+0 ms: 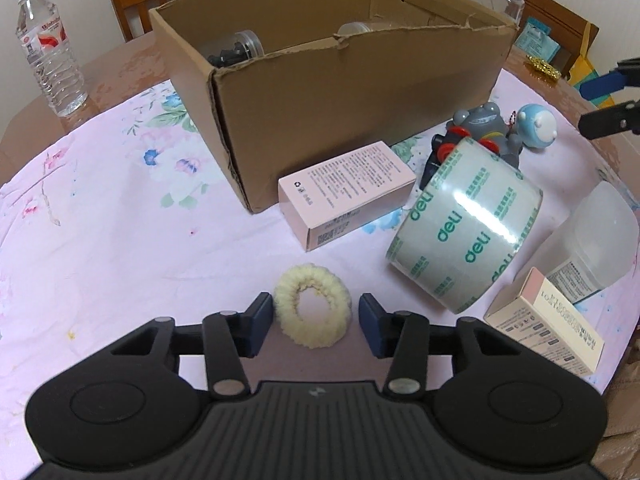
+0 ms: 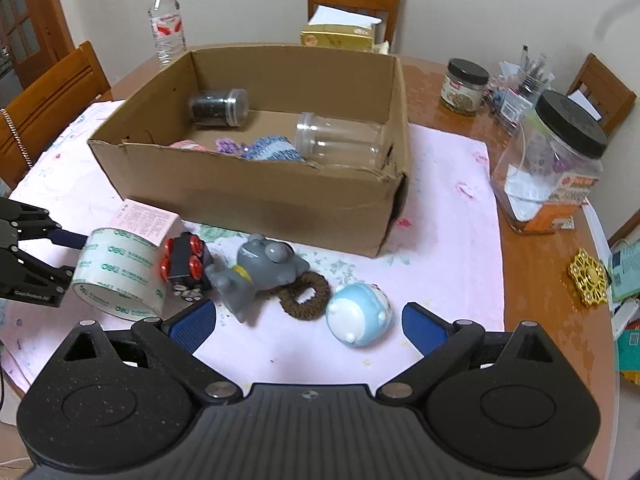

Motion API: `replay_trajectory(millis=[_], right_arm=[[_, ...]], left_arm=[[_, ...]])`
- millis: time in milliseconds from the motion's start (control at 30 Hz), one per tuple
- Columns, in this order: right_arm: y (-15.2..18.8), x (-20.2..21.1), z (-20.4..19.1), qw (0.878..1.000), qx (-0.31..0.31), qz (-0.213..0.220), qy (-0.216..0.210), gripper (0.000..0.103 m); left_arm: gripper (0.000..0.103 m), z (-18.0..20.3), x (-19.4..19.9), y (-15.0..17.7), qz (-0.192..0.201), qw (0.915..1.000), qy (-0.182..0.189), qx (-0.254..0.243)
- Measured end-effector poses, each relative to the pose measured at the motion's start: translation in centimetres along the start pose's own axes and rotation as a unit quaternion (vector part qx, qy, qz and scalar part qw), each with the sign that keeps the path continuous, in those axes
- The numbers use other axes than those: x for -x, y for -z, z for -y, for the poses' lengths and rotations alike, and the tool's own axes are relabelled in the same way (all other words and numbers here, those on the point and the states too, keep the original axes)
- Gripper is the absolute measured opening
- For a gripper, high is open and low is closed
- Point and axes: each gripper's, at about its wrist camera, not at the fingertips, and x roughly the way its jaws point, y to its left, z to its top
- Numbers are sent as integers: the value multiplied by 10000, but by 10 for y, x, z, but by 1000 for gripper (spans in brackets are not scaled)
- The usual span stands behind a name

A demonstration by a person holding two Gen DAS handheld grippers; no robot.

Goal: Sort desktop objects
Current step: 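Withdraw both grippers from the box toward the remaining table items, then grasp the cream scrunchie with left gripper while right grasps the blue-white round toy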

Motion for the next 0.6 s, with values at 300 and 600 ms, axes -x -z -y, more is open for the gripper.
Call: replay_trajectory(millis=[300,600], right_arm=[[11,-22,21,9991,-298,-227,205,100],[6,-48,28,9987,-179,-370,292,82]], left_arm=[[39,-1,0,-2,-17,10000,-11,42],[39,-2,-1,-1,-41,10000,-13,61]])
